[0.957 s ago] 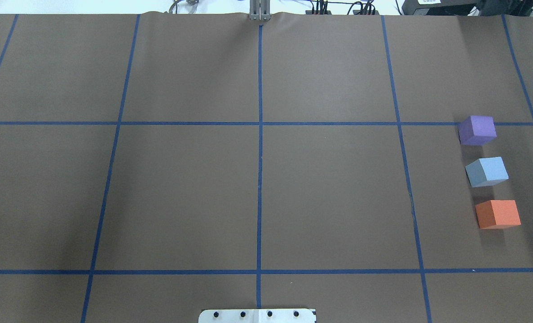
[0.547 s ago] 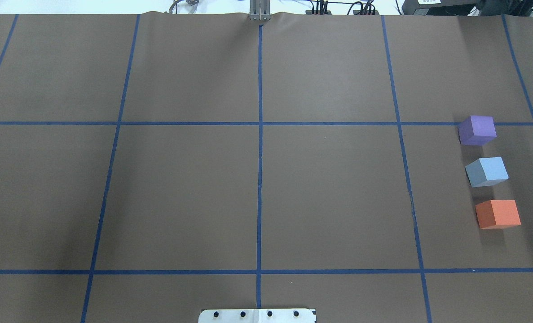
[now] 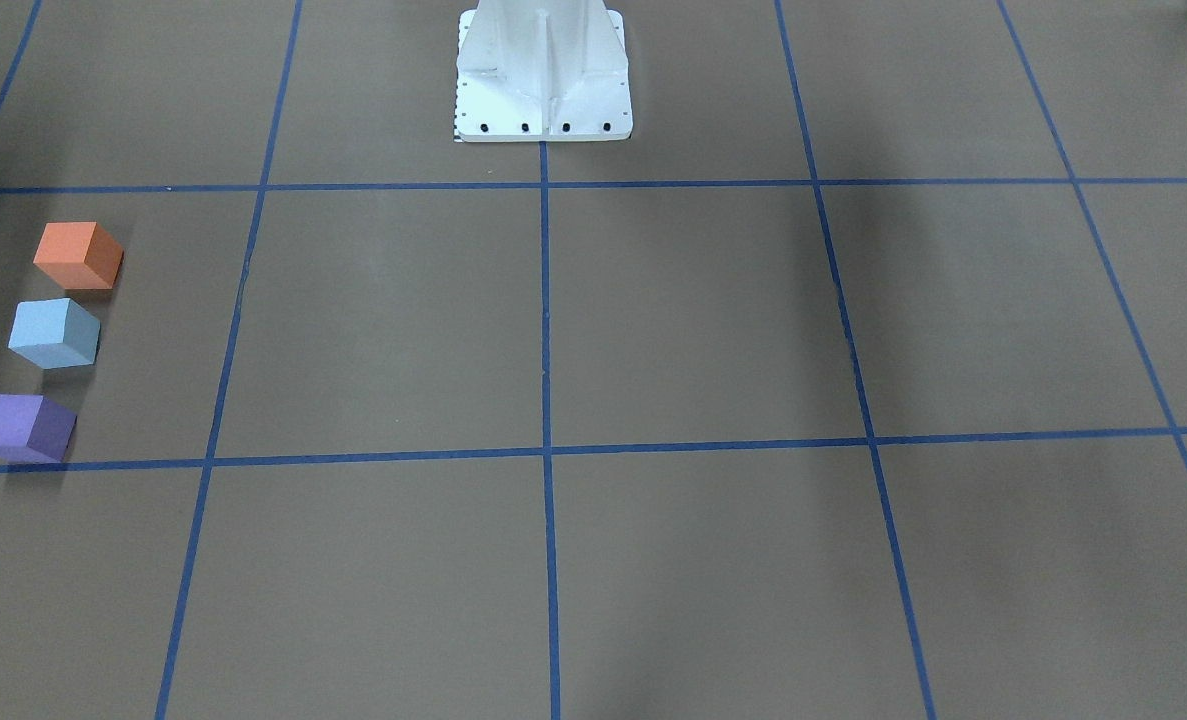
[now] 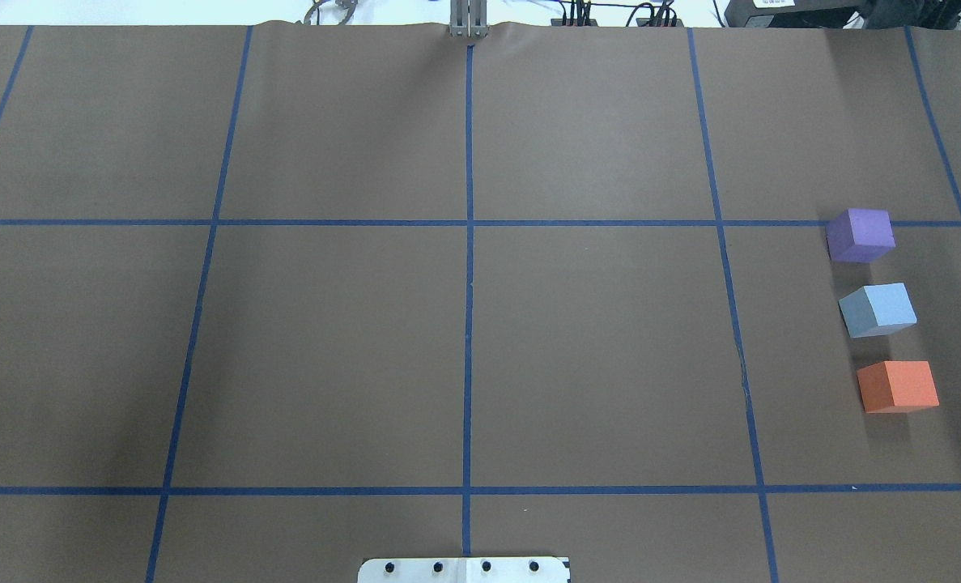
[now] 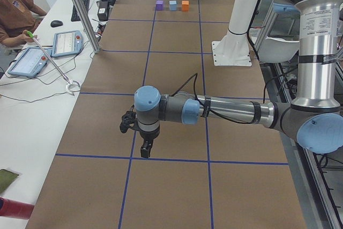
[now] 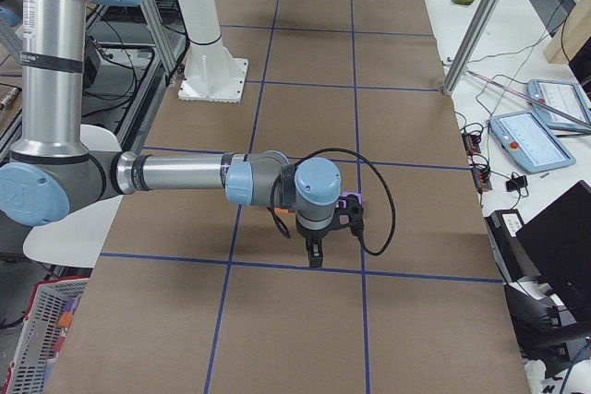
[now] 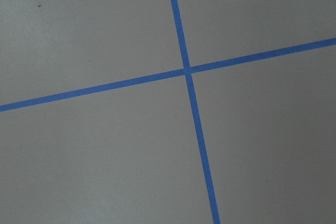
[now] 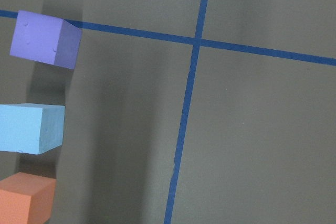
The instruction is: Place blue block between orange and purple blocks
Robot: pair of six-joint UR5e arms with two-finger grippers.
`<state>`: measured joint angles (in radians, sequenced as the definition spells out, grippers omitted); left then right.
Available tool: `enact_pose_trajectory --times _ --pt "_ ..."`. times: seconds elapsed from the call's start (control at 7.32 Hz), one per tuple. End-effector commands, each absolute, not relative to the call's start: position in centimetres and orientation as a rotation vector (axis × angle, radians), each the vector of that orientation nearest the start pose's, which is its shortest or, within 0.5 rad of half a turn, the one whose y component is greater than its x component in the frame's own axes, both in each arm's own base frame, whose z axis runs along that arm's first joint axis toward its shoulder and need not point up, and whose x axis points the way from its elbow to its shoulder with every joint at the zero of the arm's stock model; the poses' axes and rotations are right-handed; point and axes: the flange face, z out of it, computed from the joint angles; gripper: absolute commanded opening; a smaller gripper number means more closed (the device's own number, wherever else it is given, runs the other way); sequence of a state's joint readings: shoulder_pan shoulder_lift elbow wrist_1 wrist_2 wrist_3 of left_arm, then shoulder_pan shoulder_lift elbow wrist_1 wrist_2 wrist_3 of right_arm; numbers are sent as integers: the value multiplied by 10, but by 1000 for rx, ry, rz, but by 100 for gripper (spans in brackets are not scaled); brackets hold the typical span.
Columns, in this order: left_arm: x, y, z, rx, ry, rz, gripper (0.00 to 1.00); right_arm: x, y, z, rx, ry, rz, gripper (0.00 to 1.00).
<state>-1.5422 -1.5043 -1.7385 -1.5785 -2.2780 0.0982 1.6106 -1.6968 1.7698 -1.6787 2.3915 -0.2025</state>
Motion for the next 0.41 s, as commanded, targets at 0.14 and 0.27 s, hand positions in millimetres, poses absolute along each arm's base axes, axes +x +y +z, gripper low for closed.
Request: enact_pose_trajectory --times 0.14,0.27 --pt "-55 -473 609 133 703 162 100 78 -432 626 69 -819 -140 100" --pt "-55 -474 608 135 703 163 100 78 -432 626 69 -819 -140 100"
